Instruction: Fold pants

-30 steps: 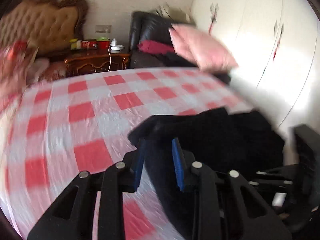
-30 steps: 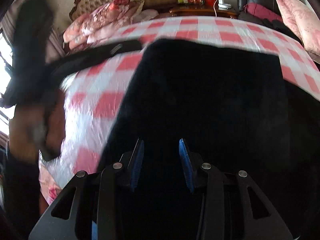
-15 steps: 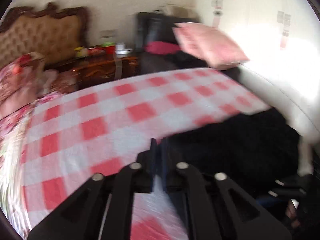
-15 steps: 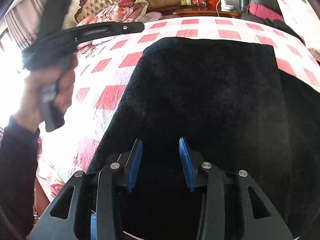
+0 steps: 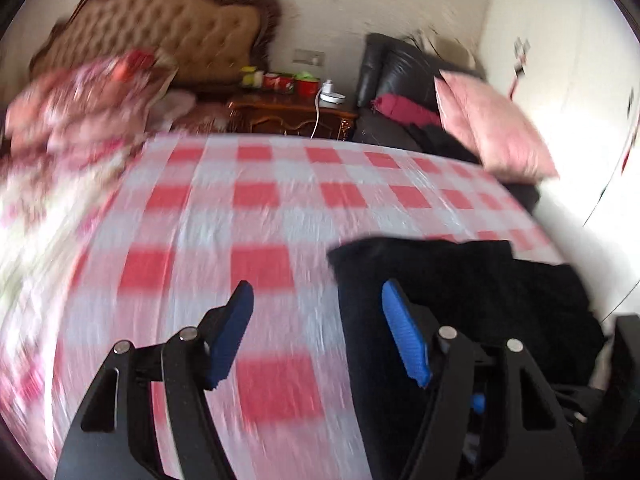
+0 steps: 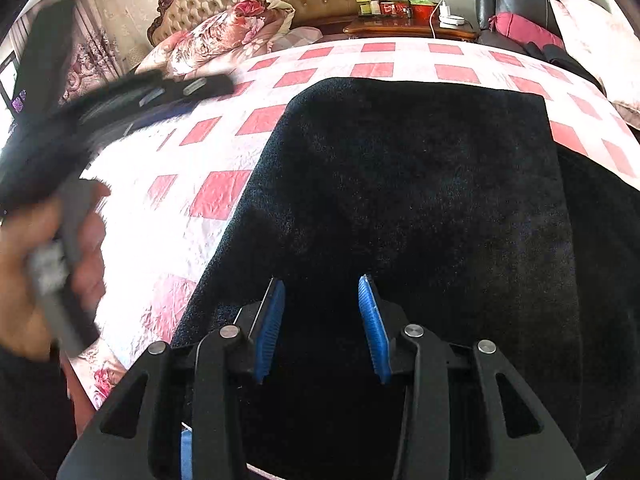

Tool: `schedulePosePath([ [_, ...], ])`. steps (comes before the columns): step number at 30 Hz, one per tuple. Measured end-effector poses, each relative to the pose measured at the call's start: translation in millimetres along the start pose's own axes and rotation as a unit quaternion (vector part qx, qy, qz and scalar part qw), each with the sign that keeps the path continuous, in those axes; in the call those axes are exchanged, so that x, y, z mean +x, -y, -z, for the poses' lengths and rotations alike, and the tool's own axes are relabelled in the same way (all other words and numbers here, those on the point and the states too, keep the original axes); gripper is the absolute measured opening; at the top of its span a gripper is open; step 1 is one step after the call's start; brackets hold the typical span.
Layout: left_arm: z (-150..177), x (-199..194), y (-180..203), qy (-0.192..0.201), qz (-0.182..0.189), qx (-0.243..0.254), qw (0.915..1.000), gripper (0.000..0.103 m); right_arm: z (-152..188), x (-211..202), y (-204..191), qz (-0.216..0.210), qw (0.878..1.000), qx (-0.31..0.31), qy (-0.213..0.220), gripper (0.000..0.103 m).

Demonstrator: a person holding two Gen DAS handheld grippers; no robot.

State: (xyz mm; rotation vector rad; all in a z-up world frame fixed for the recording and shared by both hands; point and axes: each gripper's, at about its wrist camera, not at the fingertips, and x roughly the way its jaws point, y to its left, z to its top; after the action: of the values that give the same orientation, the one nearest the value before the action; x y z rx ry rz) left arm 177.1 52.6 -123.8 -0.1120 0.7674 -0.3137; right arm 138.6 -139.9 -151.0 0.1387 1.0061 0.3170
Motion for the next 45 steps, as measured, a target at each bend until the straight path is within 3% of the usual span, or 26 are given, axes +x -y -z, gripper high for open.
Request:
schedulePosePath([
  [2, 29, -18, -12, -0.01, 0.032, -0.051, 0.9982, 0.067, 2, 1, -2, 0.0, 1.0, -0.002, 0.002, 0.043],
  [5, 75, -36, -25, -0.03, 0.113, -0.133, 0.9842, 0.066, 4, 0, -3, -0.003, 1.0, -0.004, 0.006, 0.046],
  [8, 112, -49, -24, -0.036, 0.143, -0.155, 0.9769, 0.065, 4, -1, -2, -0.013, 1.0, -0.001, 0.005, 0.05],
  [11, 134, -52, -20, -0.044, 0.162, -0.167, 0.9715, 0.064, 4, -18, 4, 0.002, 1.0, 0.003, 0.02, 0.05],
  [14, 140, -56, -17, -0.046, 0.174, -0.17, 0.969, 0.06, 10, -47, 18, 0.088, 0.994, -0.014, 0.07, 0.059],
  [18, 145, -55, -11, -0.065, 0.201, -0.185, 0.9598, 0.059, 30, -66, 53, 0.163, 0.984, 0.006, 0.068, 0.059],
  [20, 145, -53, -9, -0.073, 0.208, -0.205, 0.9536, 0.058, 42, -66, 69, 0.167, 0.984, 0.023, 0.052, 0.059],
  [23, 150, -46, -14, -0.091, 0.232, -0.269, 0.9302, 0.046, 59, -61, 83, 0.136, 0.989, 0.047, 0.039, 0.059],
  [26, 150, -42, -11, -0.096, 0.205, -0.279, 0.9331, 0.034, 64, -61, 80, 0.142, 0.988, 0.04, 0.046, 0.06],
  [27, 152, -41, -10, -0.1, 0.204, -0.292, 0.9292, 0.034, 64, -60, 81, 0.141, 0.988, 0.042, 0.045, 0.06],
  [28, 152, -39, -10, -0.104, 0.212, -0.302, 0.9236, 0.034, 63, -60, 81, 0.142, 0.988, 0.041, 0.044, 0.06],
  [33, 166, -26, -21, -0.108, 0.323, -0.386, 0.8572, 0.034, 66, -61, 85, 0.136, 0.989, 0.042, 0.044, 0.06],
  [35, 172, -23, -28, -0.105, 0.34, -0.412, 0.8389, 0.035, 66, -60, 85, 0.134, 0.989, 0.042, 0.043, 0.06],
  [36, 173, -26, -26, -0.105, 0.333, -0.408, 0.8437, 0.035, 66, -60, 87, 0.132, 0.989, 0.043, 0.042, 0.06],
  [37, 169, -30, -23, -0.107, 0.309, -0.388, 0.862, 0.036, 66, -60, 86, 0.131, 0.99, 0.042, 0.042, 0.06],
  [38, 162, -36, -14, -0.111, 0.263, -0.342, 0.8953, 0.038, 65, -60, 87, 0.13, 0.99, 0.042, 0.042, 0.061],
  [39, 158, -40, -7, -0.116, 0.233, -0.311, 0.9139, 0.042, 65, -60, 88, 0.129, 0.99, 0.042, 0.041, 0.061],
  [40, 156, -41, 0, -0.128, 0.209, -0.288, 0.9258, 0.042, 64, -60, 89, 0.128, 0.99, 0.043, 0.041, 0.061],
  [43, 154, -38, 7, -0.149, 0.206, -0.29, 0.9226, 0.044, 63, -60, 90, 0.127, 0.99, 0.043, 0.042, 0.061],
  [45, 150, -37, 12, -0.16, 0.208, -0.277, 0.9244, 0.055, 63, -60, 91, 0.126, 0.99, 0.042, 0.043, 0.061],
])
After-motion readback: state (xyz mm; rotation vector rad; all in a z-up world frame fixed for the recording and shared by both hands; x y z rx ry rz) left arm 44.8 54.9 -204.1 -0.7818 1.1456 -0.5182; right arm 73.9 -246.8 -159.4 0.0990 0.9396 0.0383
